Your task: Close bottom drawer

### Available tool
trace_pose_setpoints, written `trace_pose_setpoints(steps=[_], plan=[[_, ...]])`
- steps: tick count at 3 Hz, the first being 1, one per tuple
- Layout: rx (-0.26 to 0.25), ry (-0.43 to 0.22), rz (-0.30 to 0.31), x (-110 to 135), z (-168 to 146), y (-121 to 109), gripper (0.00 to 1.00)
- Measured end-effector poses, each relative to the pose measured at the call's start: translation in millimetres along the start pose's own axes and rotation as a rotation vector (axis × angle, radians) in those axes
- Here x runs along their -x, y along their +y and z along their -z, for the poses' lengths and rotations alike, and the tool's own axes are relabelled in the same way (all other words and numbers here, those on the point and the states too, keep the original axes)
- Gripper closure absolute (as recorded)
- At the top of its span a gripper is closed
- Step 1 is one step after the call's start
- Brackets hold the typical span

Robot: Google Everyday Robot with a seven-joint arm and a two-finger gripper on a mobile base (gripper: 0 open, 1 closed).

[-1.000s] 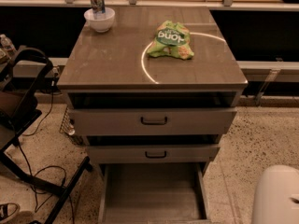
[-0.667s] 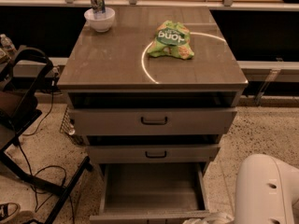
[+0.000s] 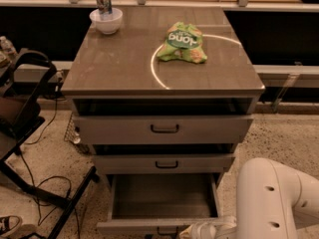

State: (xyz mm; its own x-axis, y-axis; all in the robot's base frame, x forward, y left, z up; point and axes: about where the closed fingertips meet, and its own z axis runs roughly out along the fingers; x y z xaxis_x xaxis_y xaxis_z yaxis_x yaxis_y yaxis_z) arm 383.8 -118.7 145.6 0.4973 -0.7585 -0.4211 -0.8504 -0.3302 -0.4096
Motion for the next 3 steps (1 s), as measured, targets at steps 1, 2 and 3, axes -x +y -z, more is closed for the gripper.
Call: trace_pose_setpoints(steps=[1, 2, 3], plan=[[0.000, 0.000, 0.000, 0, 0, 0, 1.00], [-0.015, -0.006, 0.061, -7, -9, -39, 1.00], [-0.024, -0.009, 0.094, -11, -11, -56, 1.00]])
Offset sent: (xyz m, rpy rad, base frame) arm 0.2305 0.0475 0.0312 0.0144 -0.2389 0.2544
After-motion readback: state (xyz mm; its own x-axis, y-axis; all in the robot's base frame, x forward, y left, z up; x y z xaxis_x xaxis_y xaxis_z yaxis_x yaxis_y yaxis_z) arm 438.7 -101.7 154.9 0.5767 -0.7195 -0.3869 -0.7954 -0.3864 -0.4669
